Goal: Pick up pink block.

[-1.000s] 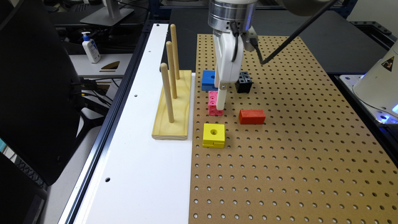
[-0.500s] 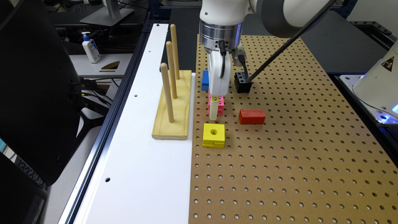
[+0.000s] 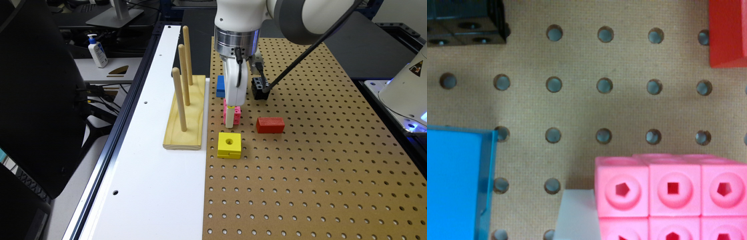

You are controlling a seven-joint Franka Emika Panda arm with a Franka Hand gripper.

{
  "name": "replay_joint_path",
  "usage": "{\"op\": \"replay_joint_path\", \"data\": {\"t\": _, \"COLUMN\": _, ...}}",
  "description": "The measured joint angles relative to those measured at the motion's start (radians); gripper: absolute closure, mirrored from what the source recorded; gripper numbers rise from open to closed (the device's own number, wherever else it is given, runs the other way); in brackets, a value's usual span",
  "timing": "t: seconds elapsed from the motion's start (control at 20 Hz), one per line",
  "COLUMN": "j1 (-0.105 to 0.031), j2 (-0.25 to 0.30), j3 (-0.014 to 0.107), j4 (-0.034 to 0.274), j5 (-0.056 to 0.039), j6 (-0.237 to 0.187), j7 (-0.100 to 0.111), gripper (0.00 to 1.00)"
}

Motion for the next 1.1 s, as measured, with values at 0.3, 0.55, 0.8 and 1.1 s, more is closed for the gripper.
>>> {"op": "replay_joint_path", "data": {"t": 0.3, "j1": 0.000, "j2": 0.000, "j3": 0.000, "j4": 0.000, "j5": 0.0000, "j6": 0.000, "j7": 0.000, "gripper": 1.00}}
{"op": "replay_joint_path", "data": {"t": 0.55, "j1": 0.000, "j2": -0.009, "j3": 0.000, "j4": -0.001, "j5": -0.0007, "j6": -0.005, "j7": 0.000, "gripper": 1.00}}
{"op": "replay_joint_path", "data": {"t": 0.8, "j1": 0.000, "j2": -0.057, "j3": 0.000, "j4": -0.003, "j5": -0.0007, "j6": -0.045, "j7": 0.000, "gripper": 1.00}}
{"op": "replay_joint_path", "data": {"t": 1.1, "j1": 0.000, "j2": -0.077, "j3": 0.000, "j4": -0.007, "j5": -0.0007, "j6": -0.061, "j7": 0.000, "gripper": 1.00}}
